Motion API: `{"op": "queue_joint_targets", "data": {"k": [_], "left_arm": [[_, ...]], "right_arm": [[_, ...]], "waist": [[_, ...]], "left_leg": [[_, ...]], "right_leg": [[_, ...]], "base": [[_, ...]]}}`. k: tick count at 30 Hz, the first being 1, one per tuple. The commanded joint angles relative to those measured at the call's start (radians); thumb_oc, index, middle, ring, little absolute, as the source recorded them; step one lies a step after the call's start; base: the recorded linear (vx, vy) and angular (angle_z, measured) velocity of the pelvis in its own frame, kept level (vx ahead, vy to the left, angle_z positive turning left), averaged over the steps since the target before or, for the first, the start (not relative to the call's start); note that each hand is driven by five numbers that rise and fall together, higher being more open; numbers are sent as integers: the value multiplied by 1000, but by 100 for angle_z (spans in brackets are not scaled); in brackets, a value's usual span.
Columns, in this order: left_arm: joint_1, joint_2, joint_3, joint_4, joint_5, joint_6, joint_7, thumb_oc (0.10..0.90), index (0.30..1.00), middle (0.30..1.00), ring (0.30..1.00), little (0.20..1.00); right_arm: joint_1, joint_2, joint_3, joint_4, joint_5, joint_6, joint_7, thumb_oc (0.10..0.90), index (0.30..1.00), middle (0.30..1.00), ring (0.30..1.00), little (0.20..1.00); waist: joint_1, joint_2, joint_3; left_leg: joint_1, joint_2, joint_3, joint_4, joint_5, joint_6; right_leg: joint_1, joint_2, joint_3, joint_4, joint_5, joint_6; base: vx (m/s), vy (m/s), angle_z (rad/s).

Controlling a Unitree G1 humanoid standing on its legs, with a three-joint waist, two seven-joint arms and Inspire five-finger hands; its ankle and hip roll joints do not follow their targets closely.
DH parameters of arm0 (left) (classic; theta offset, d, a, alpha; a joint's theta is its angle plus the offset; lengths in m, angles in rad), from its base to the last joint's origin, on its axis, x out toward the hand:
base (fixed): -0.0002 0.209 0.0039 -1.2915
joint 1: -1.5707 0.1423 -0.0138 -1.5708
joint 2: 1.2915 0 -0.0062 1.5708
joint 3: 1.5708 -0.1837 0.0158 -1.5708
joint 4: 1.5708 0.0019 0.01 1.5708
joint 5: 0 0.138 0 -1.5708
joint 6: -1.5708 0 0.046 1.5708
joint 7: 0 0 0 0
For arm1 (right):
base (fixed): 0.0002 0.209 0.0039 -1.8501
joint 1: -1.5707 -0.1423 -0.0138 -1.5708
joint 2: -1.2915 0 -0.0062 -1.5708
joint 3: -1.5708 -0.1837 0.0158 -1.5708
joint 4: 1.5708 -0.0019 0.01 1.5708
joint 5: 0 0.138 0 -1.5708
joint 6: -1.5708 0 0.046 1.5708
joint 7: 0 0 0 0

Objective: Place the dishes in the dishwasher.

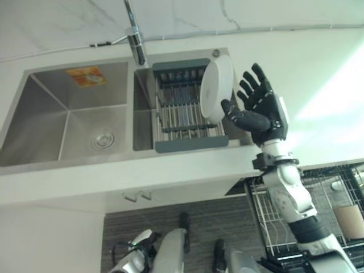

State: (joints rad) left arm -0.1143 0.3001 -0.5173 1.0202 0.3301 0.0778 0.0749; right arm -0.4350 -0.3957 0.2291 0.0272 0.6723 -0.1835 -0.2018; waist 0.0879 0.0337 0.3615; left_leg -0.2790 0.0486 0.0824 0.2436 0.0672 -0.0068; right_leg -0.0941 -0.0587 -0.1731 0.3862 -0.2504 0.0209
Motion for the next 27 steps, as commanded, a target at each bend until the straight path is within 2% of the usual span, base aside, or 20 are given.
{"op": "queue_joint_targets", "data": {"k": [1, 10, 22, 23, 24, 25, 27], "left_arm": [[31, -6, -30, -30, 27, -35, 11, 800, 900, 900, 900, 900], [31, 0, -34, -34, 30, -38, 25, 800, 900, 900, 900, 900], [31, 12, -38, -40, 38, -52, 25, 800, 900, 900, 900, 900], [30, 10, -38, -37, 41, -54, 25, 800, 900, 900, 900, 900], [29, 10, -38, -36, 41, -54, 24, 800, 900, 900, 900, 900], [30, 11, -39, -40, 44, -53, 25, 800, 900, 900, 900, 900], [30, 11, -42, -42, 48, -51, 27, 800, 900, 900, 900, 900]], "right_arm": [[-112, -12, -27, -90, 16, -80, -10, 800, 900, 900, 900, 900], [-136, 3, -19, -64, 28, -50, -64, 800, 900, 900, 900, 900], [-191, 33, 4, 26, 48, -25, -63, 800, 900, 900, 900, 900], [-194, 33, 5, 32, 44, -16, -71, 593, 589, 589, 589, 589], [-196, 34, 7, 38, 34, -6, -80, 554, 531, 531, 531, 531], [-199, 31, 8, 44, 28, 8, -89, 471, 406, 406, 406, 406], [-205, 26, 10, 58, 27, 29, -93, 463, 394, 394, 394, 394]], "waist": [[3, 1, -47], [15, 4, -41], [40, 8, -40], [42, 8, -41], [42, 8, -42], [44, 7, -43], [46, 7, -42]], "left_leg": [[-78, 52, -27, 56, -66, -90], [-83, 43, -30, 56, -71, -87], [-85, 33, -35, 56, -73, -85], [-84, 33, -35, 56, -74, -85], [-84, 33, -36, 56, -73, -85], [-84, 33, -36, 56, -74, -85], [-84, 33, -35, 56, -73, -85]], "right_leg": [[63, -9, -35, -86, 24, 57], [64, -17, -46, -86, 22, 58], [69, -28, -68, -86, 22, 60], [70, -28, -70, -86, 22, 60], [71, -28, -70, -86, 22, 60], [72, -27, -71, -86, 21, 59], [72, -26, -73, -86, 21, 59]], "base": [[23, 13, 8], [2, 1, 1], [-2, 9, 8], [0, 0, 0], [0, 0, 0], [0, 0, 0], [0, 0, 0]]}}
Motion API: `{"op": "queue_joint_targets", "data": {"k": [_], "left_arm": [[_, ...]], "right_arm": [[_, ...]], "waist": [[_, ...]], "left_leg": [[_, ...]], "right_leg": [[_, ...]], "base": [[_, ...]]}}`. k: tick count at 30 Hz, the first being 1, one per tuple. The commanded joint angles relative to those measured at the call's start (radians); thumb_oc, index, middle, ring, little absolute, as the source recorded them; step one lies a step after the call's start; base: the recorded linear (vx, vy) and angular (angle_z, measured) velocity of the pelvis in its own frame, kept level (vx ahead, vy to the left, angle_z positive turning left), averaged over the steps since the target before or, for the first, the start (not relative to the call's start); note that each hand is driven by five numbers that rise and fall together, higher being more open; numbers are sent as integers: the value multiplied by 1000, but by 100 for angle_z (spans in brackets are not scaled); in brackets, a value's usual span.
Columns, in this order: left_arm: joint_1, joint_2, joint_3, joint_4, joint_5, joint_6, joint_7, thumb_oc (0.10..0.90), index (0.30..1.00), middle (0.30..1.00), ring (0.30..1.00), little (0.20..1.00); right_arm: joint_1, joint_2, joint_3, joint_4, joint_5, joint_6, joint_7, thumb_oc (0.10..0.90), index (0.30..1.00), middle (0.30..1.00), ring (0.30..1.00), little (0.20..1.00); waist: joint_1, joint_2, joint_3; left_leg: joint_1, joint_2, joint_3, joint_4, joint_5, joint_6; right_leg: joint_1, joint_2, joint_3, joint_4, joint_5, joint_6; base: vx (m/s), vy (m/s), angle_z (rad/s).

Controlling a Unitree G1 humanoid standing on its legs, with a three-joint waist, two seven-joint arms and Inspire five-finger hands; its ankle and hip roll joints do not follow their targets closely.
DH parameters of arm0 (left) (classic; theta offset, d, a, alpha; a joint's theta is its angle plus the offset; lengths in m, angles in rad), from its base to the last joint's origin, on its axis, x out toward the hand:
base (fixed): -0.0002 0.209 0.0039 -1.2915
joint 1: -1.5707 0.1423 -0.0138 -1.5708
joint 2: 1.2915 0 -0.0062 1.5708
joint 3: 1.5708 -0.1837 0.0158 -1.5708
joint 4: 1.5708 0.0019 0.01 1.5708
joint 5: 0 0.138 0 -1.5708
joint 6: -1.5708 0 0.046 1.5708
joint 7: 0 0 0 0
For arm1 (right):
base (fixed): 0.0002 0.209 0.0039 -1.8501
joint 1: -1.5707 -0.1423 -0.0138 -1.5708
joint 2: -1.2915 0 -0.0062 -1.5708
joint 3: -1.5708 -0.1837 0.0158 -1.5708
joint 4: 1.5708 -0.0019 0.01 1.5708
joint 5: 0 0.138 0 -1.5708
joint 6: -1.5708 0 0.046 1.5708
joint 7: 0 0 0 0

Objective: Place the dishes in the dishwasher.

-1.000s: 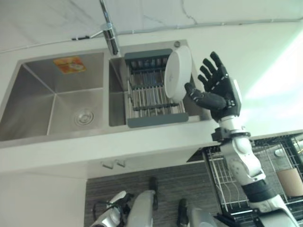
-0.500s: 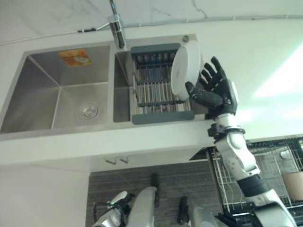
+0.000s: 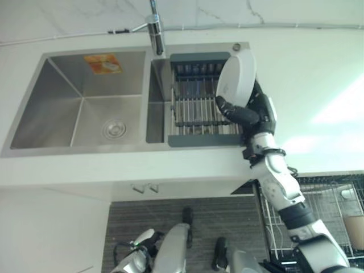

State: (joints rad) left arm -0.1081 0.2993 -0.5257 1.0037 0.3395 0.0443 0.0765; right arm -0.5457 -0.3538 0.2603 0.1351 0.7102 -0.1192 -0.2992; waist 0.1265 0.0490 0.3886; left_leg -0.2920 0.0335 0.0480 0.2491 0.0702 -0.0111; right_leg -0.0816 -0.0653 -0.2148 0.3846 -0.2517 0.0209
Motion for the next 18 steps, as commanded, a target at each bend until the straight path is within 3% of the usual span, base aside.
{"op": "queue_joint_targets", "data": {"k": [1, 2, 3, 4, 14, 18], "left_arm": [[23, 13, -36, -26, 42, -18, 27, 800, 900, 900, 900, 900], [22, 14, -38, -25, 45, -20, 29, 800, 900, 900, 900, 900], [21, 14, -41, -27, 46, -18, 30, 800, 900, 900, 900, 900], [21, 16, -43, -30, 46, -16, 29, 800, 900, 900, 900, 900], [20, 25, -44, -42, 51, -20, 31, 800, 900, 900, 900, 900], [23, 18, -43, -37, 60, -29, 43, 800, 900, 900, 900, 900]], "right_arm": [[-99, -19, -20, -40, -7, -30, 7, 464, 396, 396, 396, 396], [-105, -23, -18, -28, -3, -25, 15, 463, 394, 394, 394, 394], [-110, -26, -17, -18, -3, -22, 19, 406, 309, 309, 309, 309], [-116, -28, -15, -9, -8, -19, 21, 400, 300, 300, 300, 300], [-151, -53, -17, 17, -142, -62, -103, 400, 300, 300, 300, 300], [-154, -60, -21, 19, -192, -129, -166, 400, 300, 300, 300, 300]], "waist": [[9, -9, -69], [11, -10, -68], [13, -11, -68], [14, -11, -68], [23, -11, -62], [23, -8, -66]], "left_leg": [[-71, 48, -1, 51, -76, -80], [-71, 50, 0, 51, -76, -81], [-71, 50, 0, 51, -75, -82], [-71, 50, -1, 51, -75, -82], [-70, 43, -15, 51, -80, -80], [-62, 40, -21, 51, -85, -79]], "right_leg": [[60, -19, -32, -85, 22, 58], [61, -19, -33, -85, 22, 58], [62, -19, -35, -85, 22, 58], [62, -19, -36, -85, 22, 58], [61, -20, -37, -85, 22, 59], [59, -23, -36, -85, 24, 59]], "base": [[0, 0, 0], [0, 0, 0], [0, 0, 0], [0, 0, 0], [-5, -3, 2], [-17, -7, 0]]}}
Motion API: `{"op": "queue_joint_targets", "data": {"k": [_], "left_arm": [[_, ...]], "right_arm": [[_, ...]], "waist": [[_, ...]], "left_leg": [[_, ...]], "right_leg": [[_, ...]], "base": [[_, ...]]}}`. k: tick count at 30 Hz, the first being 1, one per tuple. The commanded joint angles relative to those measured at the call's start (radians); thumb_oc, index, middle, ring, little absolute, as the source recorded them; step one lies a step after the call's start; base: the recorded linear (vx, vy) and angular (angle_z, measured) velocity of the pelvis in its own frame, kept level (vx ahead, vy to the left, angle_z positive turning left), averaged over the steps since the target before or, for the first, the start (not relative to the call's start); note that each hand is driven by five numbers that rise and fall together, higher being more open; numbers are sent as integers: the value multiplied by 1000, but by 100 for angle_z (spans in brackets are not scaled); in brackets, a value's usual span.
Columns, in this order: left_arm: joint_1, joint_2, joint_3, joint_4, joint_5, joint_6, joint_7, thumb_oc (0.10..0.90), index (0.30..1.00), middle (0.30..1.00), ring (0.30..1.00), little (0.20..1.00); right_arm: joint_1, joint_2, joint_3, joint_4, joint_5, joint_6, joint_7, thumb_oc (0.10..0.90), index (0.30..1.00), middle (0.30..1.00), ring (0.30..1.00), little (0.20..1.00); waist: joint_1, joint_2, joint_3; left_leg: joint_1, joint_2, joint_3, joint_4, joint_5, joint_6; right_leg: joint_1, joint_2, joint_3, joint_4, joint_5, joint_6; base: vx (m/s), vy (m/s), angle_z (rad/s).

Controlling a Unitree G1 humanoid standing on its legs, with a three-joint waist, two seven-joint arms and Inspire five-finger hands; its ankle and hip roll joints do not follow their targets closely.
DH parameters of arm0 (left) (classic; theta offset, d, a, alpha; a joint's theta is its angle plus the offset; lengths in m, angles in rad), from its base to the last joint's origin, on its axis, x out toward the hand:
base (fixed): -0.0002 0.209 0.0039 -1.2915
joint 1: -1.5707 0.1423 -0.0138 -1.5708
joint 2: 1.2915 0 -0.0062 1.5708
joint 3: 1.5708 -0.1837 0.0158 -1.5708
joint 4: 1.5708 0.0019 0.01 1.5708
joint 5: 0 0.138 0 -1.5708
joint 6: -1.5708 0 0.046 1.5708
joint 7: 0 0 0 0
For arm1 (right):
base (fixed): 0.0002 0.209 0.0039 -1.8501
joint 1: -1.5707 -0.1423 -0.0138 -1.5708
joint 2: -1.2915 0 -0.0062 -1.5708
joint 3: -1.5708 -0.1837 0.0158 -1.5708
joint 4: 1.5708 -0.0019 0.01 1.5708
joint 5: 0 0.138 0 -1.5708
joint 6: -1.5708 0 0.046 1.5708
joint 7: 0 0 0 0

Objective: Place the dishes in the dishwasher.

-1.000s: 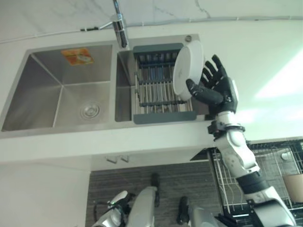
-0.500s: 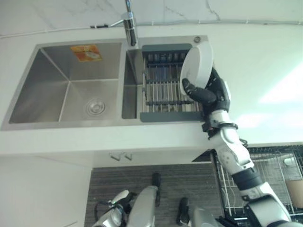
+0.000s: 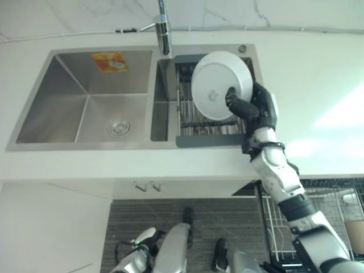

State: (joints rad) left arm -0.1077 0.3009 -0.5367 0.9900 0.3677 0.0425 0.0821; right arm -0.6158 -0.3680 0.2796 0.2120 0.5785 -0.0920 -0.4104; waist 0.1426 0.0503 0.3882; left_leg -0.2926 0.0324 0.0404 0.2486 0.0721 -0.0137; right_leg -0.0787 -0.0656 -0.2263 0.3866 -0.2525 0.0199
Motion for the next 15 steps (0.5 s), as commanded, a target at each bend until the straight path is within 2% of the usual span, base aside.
{"op": "queue_joint_targets", "data": {"k": [1, 5, 8, 9, 12, 13, 15], "left_arm": [[23, 17, -32, -23, 34, -30, 38, 800, 900, 900, 900, 900], [15, 13, -35, -10, 40, -40, 43, 800, 900, 900, 900, 900], [5, 9, -37, 6, 50, -44, 43, 800, 900, 900, 900, 900], [-4, 9, -39, 19, 59, -47, 39, 800, 900, 900, 900, 900], [-18, -2, -49, 41, 70, -36, 30, 800, 900, 900, 900, 900], [-20, -11, -49, 54, 56, -25, 29, 800, 900, 900, 900, 900], [-29, -23, -45, 75, 18, -16, 27, 800, 900, 900, 900, 900]], "right_arm": [[-84, -44, -40, -58, -61, -181, -60, 400, 300, 300, 300, 300], [-84, -22, -43, -63, -1, -285, -41, 400, 300, 300, 300, 300], [-71, 5, -45, -86, 85, -379, 44, 400, 300, 300, 300, 300], [-65, 25, -50, -116, 90, -441, 77, 400, 300, 300, 300, 300], [-29, 47, -56, -203, 51, -487, 82, 400, 300, 300, 300, 300], [7, 49, -71, -256, 90, -514, 101, 400, 300, 300, 300, 300], [81, 45, -110, -353, 215, -528, 173, 400, 300, 300, 300, 300]], "waist": [[6, -8, -67], [2, -6, -80], [-7, -9, -95], [-15, -13, -100], [-41, -17, -118], [-61, -17, -126], [-108, -15, -128]], "left_leg": [[-60, 40, -13, 51, -88, -76], [-49, 39, -13, 51, -95, -75], [-37, 38, -11, 51, -102, -72], [-27, 38, -10, 51, -108, -70], [-13, 42, -6, 51, -117, -65], [-4, 49, 0, 51, -122, -63], [5, 70, 25, 51, -125, -66]], "right_leg": [[56, -23, -24, -87, 25, 60], [57, -25, -24, -87, 25, 61], [58, -24, -21, -87, 26, 63], [59, -24, -14, -87, 28, 65], [53, -19, 5, -87, 31, 66], [47, -14, 22, -87, 32, 65], [29, -5, 58, -87, 35, 65]], "base": [[-39, -12, 1], [-59, -26, 0], [-61, -45, 0], [-47, -46, -1], [-23, -40, -10], [-38, -35, -21], [-80, -17, -43]]}}
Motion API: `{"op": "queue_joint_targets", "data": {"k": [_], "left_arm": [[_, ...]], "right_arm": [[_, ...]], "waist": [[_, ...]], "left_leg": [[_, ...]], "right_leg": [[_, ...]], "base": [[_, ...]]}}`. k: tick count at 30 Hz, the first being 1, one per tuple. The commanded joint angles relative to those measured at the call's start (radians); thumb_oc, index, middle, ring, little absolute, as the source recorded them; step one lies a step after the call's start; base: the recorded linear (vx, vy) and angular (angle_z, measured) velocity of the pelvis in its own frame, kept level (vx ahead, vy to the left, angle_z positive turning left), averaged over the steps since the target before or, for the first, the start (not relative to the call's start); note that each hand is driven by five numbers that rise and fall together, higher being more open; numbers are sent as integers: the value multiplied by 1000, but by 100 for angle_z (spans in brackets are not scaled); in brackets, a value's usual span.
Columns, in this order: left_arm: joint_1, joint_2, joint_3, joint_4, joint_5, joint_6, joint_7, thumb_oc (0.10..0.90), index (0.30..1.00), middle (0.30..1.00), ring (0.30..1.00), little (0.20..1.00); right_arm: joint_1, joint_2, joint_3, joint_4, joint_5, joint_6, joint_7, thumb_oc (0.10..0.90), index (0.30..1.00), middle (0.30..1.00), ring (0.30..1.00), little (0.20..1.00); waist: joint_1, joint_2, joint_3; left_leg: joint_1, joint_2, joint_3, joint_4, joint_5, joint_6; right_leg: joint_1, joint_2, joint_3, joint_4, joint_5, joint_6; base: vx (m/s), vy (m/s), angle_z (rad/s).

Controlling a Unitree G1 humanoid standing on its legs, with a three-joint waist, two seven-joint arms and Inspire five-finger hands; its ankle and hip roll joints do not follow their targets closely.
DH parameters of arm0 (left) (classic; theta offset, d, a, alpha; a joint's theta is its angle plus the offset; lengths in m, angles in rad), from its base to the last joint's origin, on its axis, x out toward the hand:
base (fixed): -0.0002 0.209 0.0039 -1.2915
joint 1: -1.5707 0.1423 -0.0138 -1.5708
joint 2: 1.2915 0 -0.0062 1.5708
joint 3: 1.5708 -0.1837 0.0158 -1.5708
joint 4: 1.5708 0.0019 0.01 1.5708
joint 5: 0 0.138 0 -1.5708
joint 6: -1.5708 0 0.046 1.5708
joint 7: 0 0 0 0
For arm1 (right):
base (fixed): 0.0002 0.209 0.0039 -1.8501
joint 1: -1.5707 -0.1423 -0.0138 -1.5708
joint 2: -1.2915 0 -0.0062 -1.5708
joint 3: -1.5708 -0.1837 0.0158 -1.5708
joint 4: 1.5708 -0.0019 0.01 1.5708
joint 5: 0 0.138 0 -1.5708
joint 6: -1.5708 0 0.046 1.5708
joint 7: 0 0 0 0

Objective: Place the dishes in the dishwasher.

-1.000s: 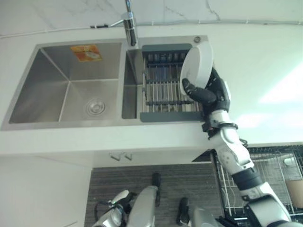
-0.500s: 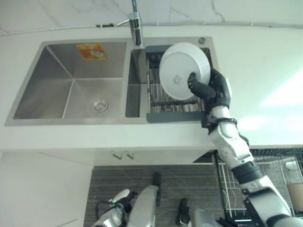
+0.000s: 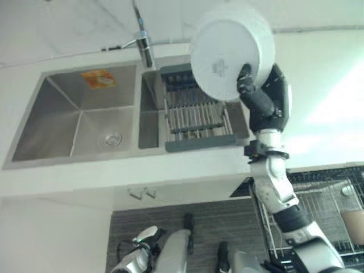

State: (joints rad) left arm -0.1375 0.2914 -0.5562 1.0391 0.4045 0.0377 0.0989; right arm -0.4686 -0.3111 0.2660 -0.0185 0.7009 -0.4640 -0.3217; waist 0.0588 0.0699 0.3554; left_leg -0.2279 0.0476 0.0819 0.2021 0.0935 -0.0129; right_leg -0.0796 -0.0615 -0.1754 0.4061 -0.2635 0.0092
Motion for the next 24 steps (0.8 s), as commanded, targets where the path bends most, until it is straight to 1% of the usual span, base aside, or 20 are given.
{"op": "queue_joint_targets", "data": {"k": [1, 3, 4, 5, 7, 8, 10, 11, 12, 13, 15, 17, 18, 20, 22, 24], "left_arm": [[-2, -15, -25, 27, -28, -6, 9, 800, 900, 900, 900, 900], [-6, -22, -26, 29, -68, 9, 9, 800, 900, 900, 900, 900], [-1, -30, -24, 29, -95, 23, 15, 800, 900, 900, 900, 900], [1, -32, -23, 29, -100, 25, 16, 800, 900, 900, 900, 900], [8, -39, -13, 30, -112, 35, 20, 800, 900, 900, 900, 900], [11, -41, -9, 29, -111, 39, 18, 800, 900, 900, 900, 900], [14, -42, -5, 25, -111, 52, 6, 800, 900, 900, 900, 900], [18, -43, -2, 15, -116, 69, -3, 800, 900, 900, 900, 900], [20, -43, -3, 12, -116, 74, -6, 800, 900, 900, 900, 900], [20, -45, 1, 9, -117, 90, -17, 800, 900, 900, 900, 900], [18, -46, 11, 9, -126, 104, -42, 800, 900, 900, 900, 900], [19, -48, 20, 9, -135, 106, -53, 800, 900, 900, 900, 900], [20, -50, 30, 7, -125, 97, -51, 800, 900, 900, 900, 900], [17, -51, 28, -2, -117, 100, -58, 800, 900, 900, 900, 900], [16, -56, 18, -6, -112, 102, -54, 800, 900, 900, 900, 900], [10, -58, 5, -8, -104, 103, -50, 800, 900, 900, 900, 900]], "right_arm": [[-50, -12, -104, -138, 112, -153, 100, 400, 300, 300, 300, 300], [10, -11, -133, -172, 157, -154, 123, 400, 300, 300, 300, 300], [66, -12, -166, -185, 195, -175, 130, 400, 300, 300, 300, 300], [78, -14, -174, -189, 207, -179, 135, 400, 300, 300, 300, 300], [147, -20, -225, -203, 262, -192, 165, 400, 300, 300, 300, 300], [175, -22, -248, -208, 279, -190, 181, 400, 300, 300, 300, 300], [239, -34, -312, -221, 269, -184, 183, 400, 300, 300, 300, 300], [286, -45, -356, -221, 274, -170, 196, 400, 300, 300, 300, 300], [299, -47, -367, -219, 283, -166, 202, 400, 300, 300, 300, 300], [332, -53, -408, -203, 313, -157, 225, 400, 300, 300, 300, 300], [361, -55, -448, -182, 333, -136, 255, 400, 300, 300, 300, 300], [389, -58, -482, -167, 354, -105, 278, 400, 300, 300, 300, 300], [413, -60, -505, -148, 368, -65, 304, 400, 300, 300, 300, 300], [431, -65, -506, -128, 360, -35, 325, 400, 300, 300, 300, 300], [439, -70, -483, -95, 383, -28, 350, 400, 300, 300, 300, 300], [440, -70, -468, -67, 389, -33, 353, 400, 300, 300, 300, 300]], "waist": [[-33, -35, -95], [-64, -36, -93], [-85, -40, -93], [-90, -42, -94], [-116, -48, -96], [-126, -51, -98], [-156, -57, -102], [-180, -59, -105], [-182, -59, -106], [-202, -62, -107], [-220, -64, -111], [-233, -65, -110], [-246, -67, -110], [-255, -68, -110], [-262, -68, -108], [-263, -68, -106]], "left_leg": [[-59, 58, -12, 98, -147, -68], [-54, 75, 9, 98, -147, -70], [-49, 90, 27, 98, -147, -71], [-48, 94, 31, 98, -147, -71], [-42, 111, 51, 98, -149, -72], [-39, 118, 60, 98, -150, -72], [-32, 134, 80, 98, -152, -74], [-29, 147, 97, 98, -150, -76], [-29, 150, 103, 98, -150, -76], [-27, 165, 122, 98, -144, -79], [-27, 181, 140, 98, -138, -84], [-25, 194, 151, 98, -133, -89], [-19, 202, 159, 98, -132, -91], [-11, 206, 160, 98, -133, -91], [-5, 209, 155, 98, -131, -91], [-2, 208, 149, 98, -132, -92]], "right_leg": [[26, -7, 14, -106, 48, 76], [16, -4, 34, -106, 50, 78], [10, -4, 42, -106, 52, 80], [9, -4, 44, -106, 52, 81], [4, -4, 49, -106, 54, 83], [3, -3, 53, -106, 55, 84], [0, -1, 63, -106, 57, 86], [0, 2, 71, -106, 58, 88], [0, 4, 74, -106, 58, 88], [0, 6, 78, -106, 60, 89], [-1, 8, 82, -106, 61, 91], [-3, 9, 85, -106, 63, 91], [-5, 9, 87, -106, 66, 90], [-7, 9, 91, -106, 68, 86], [-8, 11, 99, -106, 70, 82], [-8, 11, 101, -106, 70, 80]], "base": [[-81, 5, -52], [-71, 0, -37], [-63, -10, -44], [-64, -23, -56], [-43, -22, -41], [-33, -19, -29], [-25, -15, -31], [-11, -7, -43], [-2, -15, -37], [-7, -22, -45], [-11, -28, -49], [-6, -24, -60], [3, -17, -40], [5, -3, -17], [-1, 2, -24], [-17, -9, -12]]}}
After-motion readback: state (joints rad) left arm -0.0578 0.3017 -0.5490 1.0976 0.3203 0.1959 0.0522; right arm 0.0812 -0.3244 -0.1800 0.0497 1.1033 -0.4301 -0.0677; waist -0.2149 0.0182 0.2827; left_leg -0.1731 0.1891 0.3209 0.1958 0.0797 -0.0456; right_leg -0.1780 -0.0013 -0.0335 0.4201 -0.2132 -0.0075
